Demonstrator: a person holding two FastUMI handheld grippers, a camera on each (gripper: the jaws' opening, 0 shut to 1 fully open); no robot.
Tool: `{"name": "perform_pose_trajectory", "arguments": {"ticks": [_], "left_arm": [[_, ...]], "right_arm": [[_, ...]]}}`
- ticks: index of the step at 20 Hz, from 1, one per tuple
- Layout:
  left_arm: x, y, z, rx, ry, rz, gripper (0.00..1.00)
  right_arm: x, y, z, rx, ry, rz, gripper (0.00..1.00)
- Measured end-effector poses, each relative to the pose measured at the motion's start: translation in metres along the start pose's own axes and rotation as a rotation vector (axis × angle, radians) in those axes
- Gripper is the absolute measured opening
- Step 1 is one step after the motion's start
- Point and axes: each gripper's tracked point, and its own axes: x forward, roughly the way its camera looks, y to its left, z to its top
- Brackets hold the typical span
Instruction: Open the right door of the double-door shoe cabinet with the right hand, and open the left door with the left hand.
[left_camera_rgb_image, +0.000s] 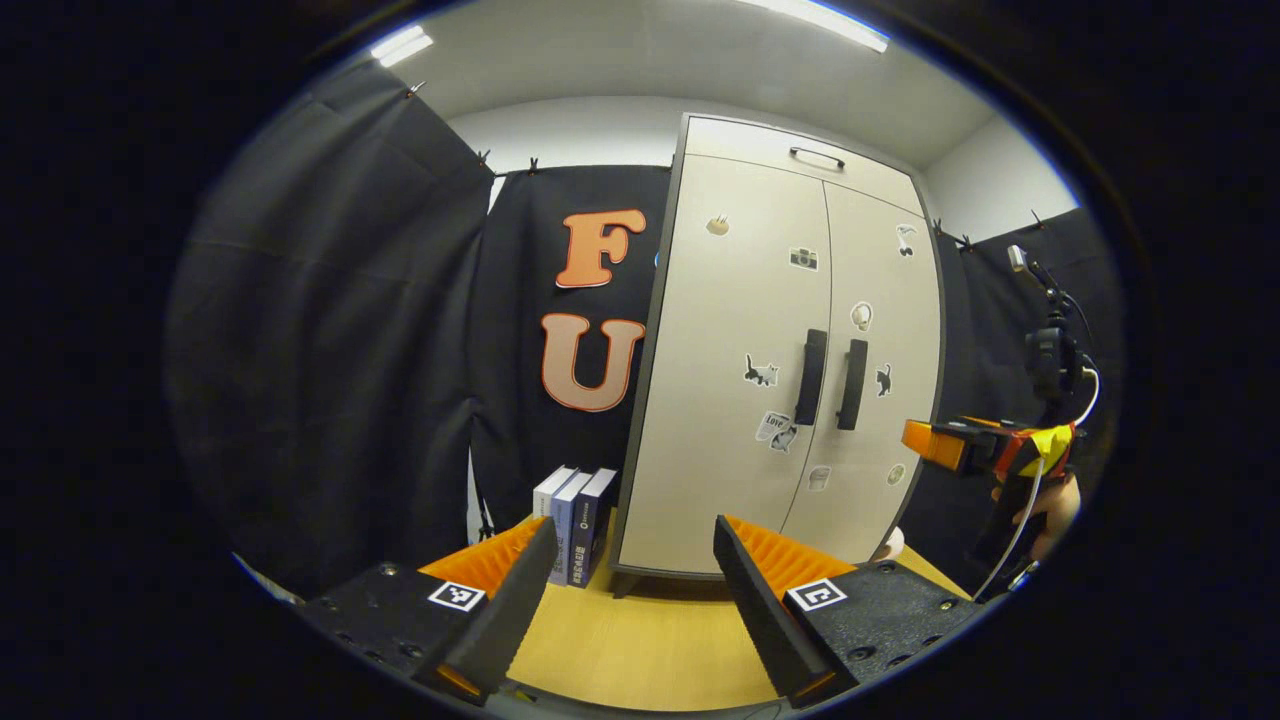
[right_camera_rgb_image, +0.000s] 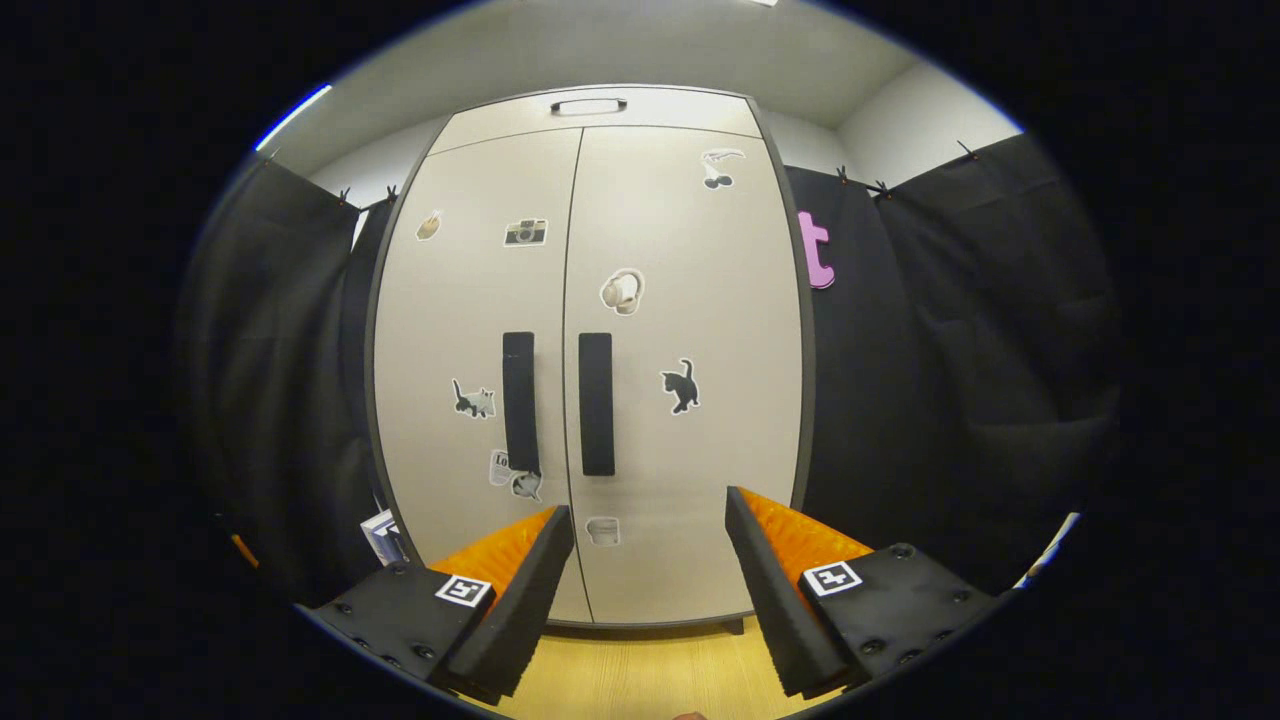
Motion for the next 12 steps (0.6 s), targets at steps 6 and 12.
{"name": "perform_pose_trajectory", "arguments": {"ticks": [6, 12], "left_arm": [[0.011, 0.011, -0.004, -0.005, 0.017, -0.008, 0.95], [0.019, 0.029, -0.004, -0.006, 0.018, 0.028, 0.95]], "right_arm": [[0.056, 0.021, 0.026, 0.0, -0.006, -0.009, 0.97], [0.109, 0.03, 0.034, 0.026, 0.012, -0.014, 0.92]]}}
